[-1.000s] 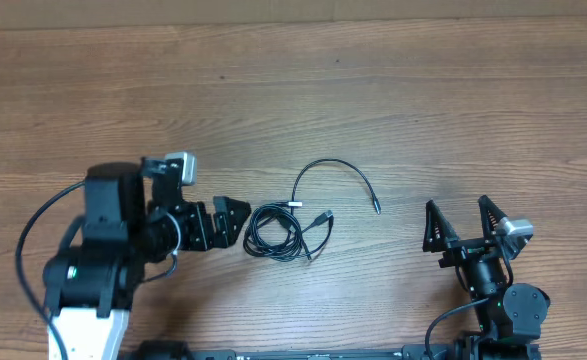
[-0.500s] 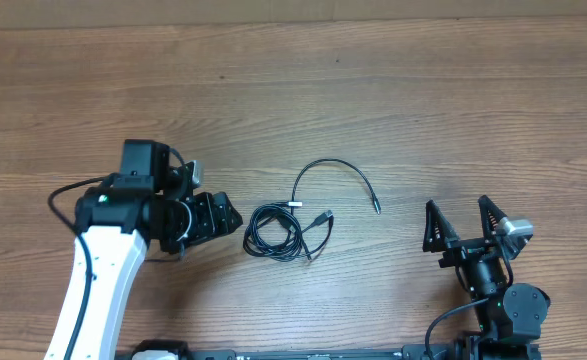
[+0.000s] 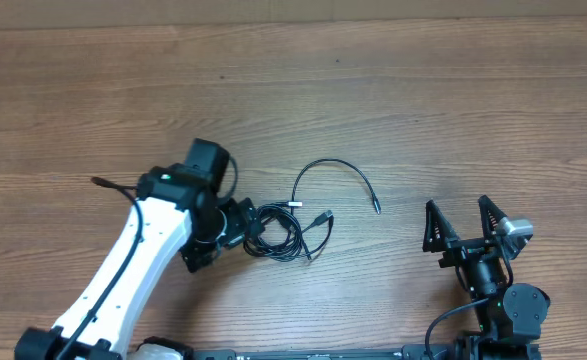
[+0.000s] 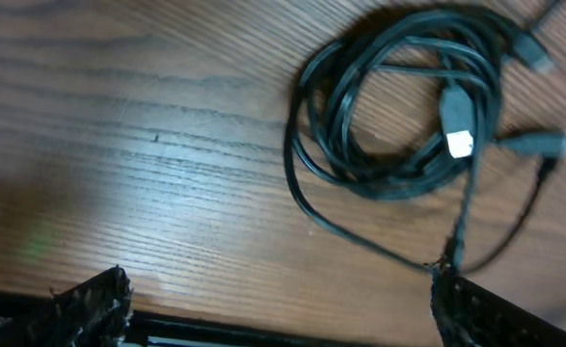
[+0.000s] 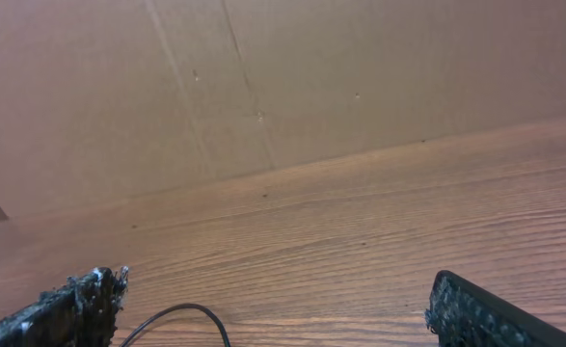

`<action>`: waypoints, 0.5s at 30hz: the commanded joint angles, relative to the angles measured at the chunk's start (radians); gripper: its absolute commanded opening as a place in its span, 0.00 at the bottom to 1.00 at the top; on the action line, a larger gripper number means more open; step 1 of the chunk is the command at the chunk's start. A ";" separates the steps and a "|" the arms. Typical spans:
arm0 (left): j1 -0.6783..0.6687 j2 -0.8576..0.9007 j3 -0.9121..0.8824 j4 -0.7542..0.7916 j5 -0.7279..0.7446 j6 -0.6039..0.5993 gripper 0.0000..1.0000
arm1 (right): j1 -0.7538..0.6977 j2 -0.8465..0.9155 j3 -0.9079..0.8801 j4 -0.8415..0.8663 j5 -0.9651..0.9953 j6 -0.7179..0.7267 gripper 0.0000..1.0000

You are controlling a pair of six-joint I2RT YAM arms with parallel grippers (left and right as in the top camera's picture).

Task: Untangle cables
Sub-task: 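Lower the left gripper onto the coiled cables and grasp them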

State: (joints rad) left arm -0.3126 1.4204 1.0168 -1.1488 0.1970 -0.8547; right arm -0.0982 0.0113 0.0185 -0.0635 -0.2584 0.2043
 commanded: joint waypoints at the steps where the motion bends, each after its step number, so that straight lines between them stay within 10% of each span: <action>1: -0.028 0.029 -0.015 0.023 -0.100 -0.216 1.00 | -0.002 0.001 -0.011 0.005 -0.005 -0.019 1.00; 15: -0.094 0.202 -0.143 0.308 0.014 -0.316 1.00 | -0.002 0.001 -0.011 0.005 -0.005 -0.020 1.00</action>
State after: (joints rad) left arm -0.3832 1.5860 0.8936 -0.8528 0.1749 -1.1423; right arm -0.0982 0.0113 0.0185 -0.0639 -0.2588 0.2043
